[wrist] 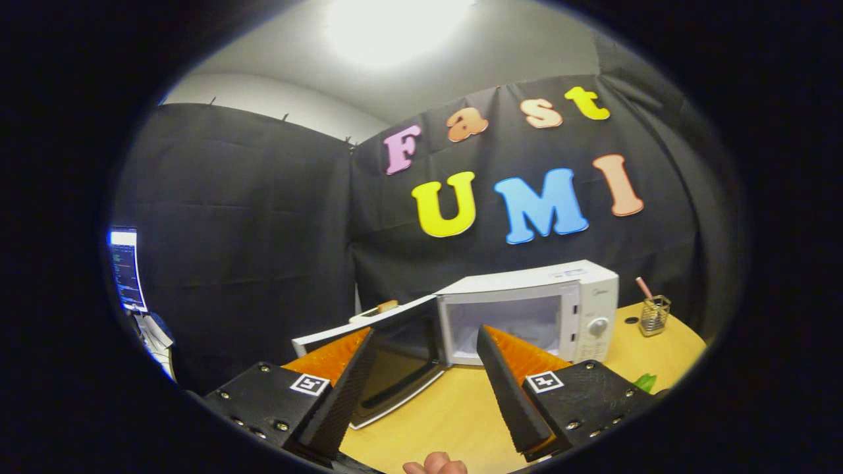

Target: Open the microwave, put the food inside, and close the microwave door.

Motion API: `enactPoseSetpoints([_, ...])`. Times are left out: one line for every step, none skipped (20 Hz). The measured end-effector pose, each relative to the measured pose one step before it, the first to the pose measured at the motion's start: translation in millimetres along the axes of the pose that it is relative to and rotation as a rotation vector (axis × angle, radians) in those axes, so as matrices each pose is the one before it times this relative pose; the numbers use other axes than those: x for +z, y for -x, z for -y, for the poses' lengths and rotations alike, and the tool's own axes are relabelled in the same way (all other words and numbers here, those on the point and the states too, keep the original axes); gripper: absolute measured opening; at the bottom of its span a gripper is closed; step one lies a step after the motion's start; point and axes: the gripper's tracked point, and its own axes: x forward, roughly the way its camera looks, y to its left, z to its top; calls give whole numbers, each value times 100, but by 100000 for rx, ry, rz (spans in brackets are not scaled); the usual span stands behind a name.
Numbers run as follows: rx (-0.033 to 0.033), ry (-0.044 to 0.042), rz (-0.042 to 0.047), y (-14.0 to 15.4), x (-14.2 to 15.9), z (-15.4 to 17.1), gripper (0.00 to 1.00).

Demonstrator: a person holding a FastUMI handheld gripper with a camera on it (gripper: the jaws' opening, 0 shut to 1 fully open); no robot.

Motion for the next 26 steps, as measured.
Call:
enactPoseSetpoints([-5529,987,216,936,-66,2412,93])
enactPoseSetpoints([-5618,560,412,858,-162,2501,93])
enactPoseSetpoints([-4670,88,356,622,-151,2075,93])
enactPoseSetpoints([-4094,-252,-235,506,-316,1724,93])
enactPoseSetpoints([-3098,-317,-340,390,-324,1484,93])
enactPoseSetpoints([-3285,257,-304,384,-411,1461,93])
enactPoseSetpoints([-3308,1169,50,214,-161,1352,93])
enactPoseSetpoints([-3327,1362,155,296,-340,1400,93])
enactPoseSetpoints([-2800,745,4,168,-451,1309,93])
enactPoseSetpoints([-2287,-240,-558,96,-653,1115,93])
enactPoseSetpoints([-1930,-921,-1142,88,-733,1028,93])
enactPoseSetpoints([-966,-1329,-1129,118,-937,828,93])
enactPoseSetpoints([-1423,-1667,-1391,-103,-810,803,93])
enactPoseSetpoints([-960,-1081,-1808,-120,-1073,788,93])
enactPoseSetpoints([-125,-966,-2182,-33,-1102,467,93])
enactPoseSetpoints([129,-1473,-2439,-201,-1127,252,93])
enactPoseSetpoints([909,-1490,-2155,-57,-841,-1,93])
enactPoseSetpoints([1421,-1008,-1173,133,-741,-165,93])
enactPoseSetpoints([-201,-157,-1417,79,-652,40,93])
enactPoseSetpoints([140,294,-1157,-175,-801,255,93])
enactPoseSetpoints([194,-142,-1688,-100,-738,5,93])
enactPoseSetpoints([578,-738,-1538,-102,-553,-117,93])
enactPoseSetpoints([523,-851,-1303,-127,-417,-196,93])
enactPoseSetpoints([336,-488,-1414,-281,-583,-32,93])
enactPoseSetpoints([36,-435,-1082,-39,-468,-202,91])
enactPoseSetpoints([180,-781,-1377,-390,-373,78,84])
